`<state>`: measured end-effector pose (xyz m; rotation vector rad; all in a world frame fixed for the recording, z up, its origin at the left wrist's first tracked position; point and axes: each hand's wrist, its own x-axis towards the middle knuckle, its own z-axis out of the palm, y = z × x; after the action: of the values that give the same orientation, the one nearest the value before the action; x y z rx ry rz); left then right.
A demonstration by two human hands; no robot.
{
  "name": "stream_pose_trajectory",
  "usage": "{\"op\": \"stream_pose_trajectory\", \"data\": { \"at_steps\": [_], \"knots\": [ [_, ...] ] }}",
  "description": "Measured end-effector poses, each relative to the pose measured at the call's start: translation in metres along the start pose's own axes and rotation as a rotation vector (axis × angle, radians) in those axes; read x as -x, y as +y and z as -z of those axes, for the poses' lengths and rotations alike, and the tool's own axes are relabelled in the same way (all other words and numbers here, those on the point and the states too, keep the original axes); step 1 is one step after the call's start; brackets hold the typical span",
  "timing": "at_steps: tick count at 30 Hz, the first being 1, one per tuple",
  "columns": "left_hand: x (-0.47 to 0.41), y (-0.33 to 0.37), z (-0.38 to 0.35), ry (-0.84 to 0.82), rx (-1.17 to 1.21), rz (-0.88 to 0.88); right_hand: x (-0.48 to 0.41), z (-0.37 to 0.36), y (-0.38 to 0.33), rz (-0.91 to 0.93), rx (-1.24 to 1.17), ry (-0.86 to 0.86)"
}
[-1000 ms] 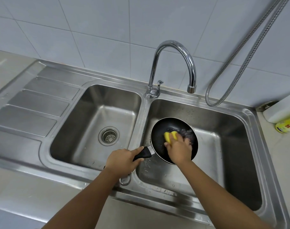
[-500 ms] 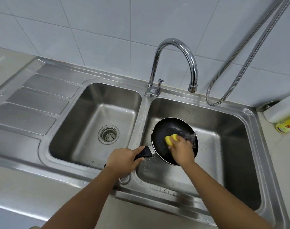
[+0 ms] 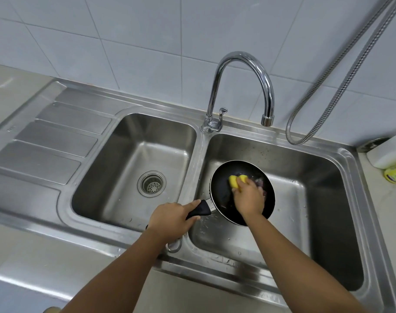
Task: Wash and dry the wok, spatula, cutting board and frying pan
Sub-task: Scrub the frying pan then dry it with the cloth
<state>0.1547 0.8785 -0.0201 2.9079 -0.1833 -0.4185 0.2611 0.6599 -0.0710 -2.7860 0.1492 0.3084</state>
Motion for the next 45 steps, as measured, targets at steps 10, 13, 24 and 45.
{"op": "stream_pose_trajectory", "data": {
  "at_steps": [10,13,24,45],
  "knots": [
    [-0.004,-0.004,0.001,-0.042,-0.035,-0.04,-0.006,-0.005,-0.056,-0.245,-0.551,0.109],
    [-0.002,-0.003,0.0,-0.018,-0.024,-0.008,0.026,-0.003,-0.06,-0.047,-0.684,-0.155],
    [-0.003,-0.003,0.001,-0.042,-0.04,-0.031,-0.023,0.013,-0.063,-0.366,-0.983,-0.007],
    [-0.001,-0.001,-0.001,0.014,-0.048,-0.031,0.043,0.078,0.034,0.011,0.211,-0.625]
  ]
}}
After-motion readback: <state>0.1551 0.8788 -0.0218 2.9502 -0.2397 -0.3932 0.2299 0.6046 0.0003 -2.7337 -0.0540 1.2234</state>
